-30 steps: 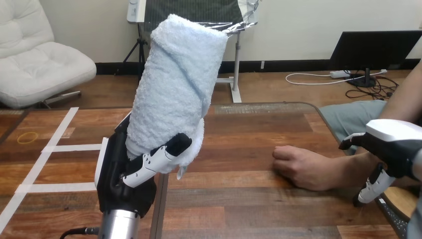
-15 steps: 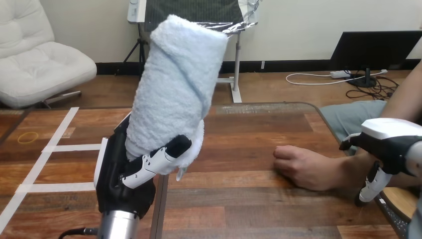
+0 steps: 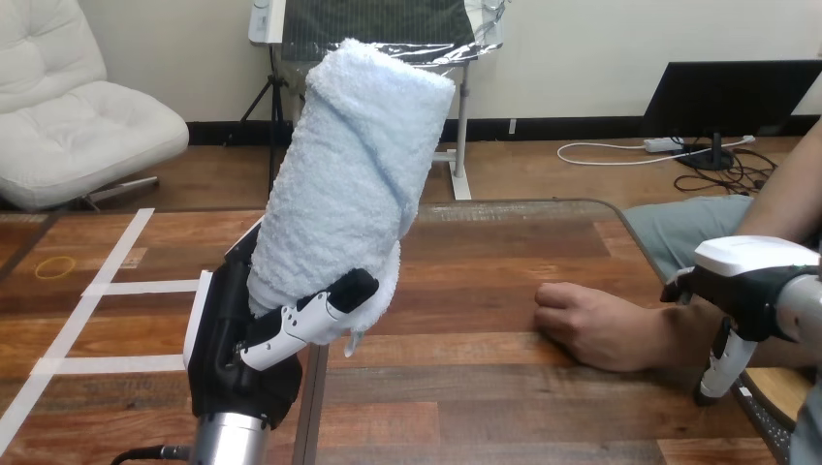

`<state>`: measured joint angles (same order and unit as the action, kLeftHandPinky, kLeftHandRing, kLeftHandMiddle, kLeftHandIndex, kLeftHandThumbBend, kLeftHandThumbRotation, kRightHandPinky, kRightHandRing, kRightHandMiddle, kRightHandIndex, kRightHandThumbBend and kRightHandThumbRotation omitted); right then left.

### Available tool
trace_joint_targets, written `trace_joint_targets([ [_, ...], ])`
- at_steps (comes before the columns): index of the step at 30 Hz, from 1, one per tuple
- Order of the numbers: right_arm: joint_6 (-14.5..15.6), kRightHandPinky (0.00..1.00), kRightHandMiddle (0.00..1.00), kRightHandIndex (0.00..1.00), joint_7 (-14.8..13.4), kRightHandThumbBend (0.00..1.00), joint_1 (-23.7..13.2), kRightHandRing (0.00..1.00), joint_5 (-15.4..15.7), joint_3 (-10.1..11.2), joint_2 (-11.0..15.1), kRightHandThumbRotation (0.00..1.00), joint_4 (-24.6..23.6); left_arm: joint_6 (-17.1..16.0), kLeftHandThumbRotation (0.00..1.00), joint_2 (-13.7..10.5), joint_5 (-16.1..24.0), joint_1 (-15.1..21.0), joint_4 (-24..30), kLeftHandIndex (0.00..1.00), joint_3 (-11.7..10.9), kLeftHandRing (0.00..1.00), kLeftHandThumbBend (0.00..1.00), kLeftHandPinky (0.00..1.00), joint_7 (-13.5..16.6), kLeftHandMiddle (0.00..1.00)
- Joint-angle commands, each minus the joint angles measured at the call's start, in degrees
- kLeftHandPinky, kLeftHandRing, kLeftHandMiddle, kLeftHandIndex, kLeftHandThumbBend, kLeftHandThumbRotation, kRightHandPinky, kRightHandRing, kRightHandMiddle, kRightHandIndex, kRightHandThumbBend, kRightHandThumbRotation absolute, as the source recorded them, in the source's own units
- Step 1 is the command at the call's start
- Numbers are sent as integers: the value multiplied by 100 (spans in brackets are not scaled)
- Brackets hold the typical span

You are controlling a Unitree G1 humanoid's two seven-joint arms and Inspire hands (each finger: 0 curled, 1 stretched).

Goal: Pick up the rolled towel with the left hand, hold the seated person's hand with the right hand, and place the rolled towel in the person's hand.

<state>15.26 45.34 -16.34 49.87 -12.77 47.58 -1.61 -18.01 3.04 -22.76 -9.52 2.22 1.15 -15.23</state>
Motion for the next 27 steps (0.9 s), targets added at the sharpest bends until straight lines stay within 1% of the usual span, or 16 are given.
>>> trace_joint_targets([
  [1,-57,89,93,89,-178,75,-440,94,150,-120,-6,2,282,-166,0,60,78,245,69,46,-51,33,52,35,-46,36],
  [5,-89,90,94,89,-237,74,-493,95,209,-201,-11,4,436,-156,0,51,155,235,83,45,-63,33,53,35,-19,36],
  [11,-63,90,93,89,-293,72,-580,95,338,-327,-39,6,657,-101,0,40,152,209,124,45,-77,33,53,34,-36,36],
  [21,-118,91,93,88,-444,70,-670,94,465,-514,-49,10,961,-223,0,-5,282,209,30,45,-91,32,52,32,-93,36],
  [27,-114,92,93,88,-474,69,-744,95,522,-630,-60,12,1143,-163,0,14,221,185,43,45,-106,32,52,32,-124,35],
])
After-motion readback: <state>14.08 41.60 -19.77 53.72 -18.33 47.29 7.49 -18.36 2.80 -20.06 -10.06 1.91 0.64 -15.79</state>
